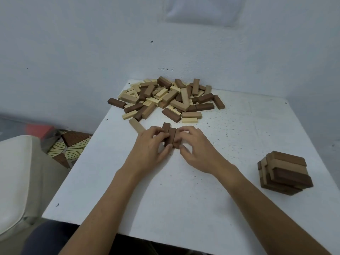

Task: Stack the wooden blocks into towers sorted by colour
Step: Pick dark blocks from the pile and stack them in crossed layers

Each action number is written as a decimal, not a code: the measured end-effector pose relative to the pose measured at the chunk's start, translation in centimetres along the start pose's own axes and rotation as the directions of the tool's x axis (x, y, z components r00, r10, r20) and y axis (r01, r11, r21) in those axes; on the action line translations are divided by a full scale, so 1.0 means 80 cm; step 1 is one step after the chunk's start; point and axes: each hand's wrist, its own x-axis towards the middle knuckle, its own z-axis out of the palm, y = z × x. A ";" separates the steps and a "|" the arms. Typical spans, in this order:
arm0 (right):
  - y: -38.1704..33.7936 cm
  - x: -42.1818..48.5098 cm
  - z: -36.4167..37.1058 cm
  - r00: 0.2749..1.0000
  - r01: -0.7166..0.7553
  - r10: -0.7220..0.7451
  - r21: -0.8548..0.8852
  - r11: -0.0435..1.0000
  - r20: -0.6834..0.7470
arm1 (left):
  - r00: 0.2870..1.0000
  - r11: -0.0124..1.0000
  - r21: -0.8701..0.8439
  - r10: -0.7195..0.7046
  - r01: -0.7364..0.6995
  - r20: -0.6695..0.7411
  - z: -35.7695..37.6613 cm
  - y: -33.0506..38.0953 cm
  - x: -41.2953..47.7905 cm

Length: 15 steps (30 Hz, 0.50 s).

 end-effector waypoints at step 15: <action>0.000 -0.048 -0.050 0.979 -0.127 0.143 -0.113 0.985 0.147 | 0.983 0.946 -0.316 0.116 -0.066 0.141 0.002 0.049 -0.029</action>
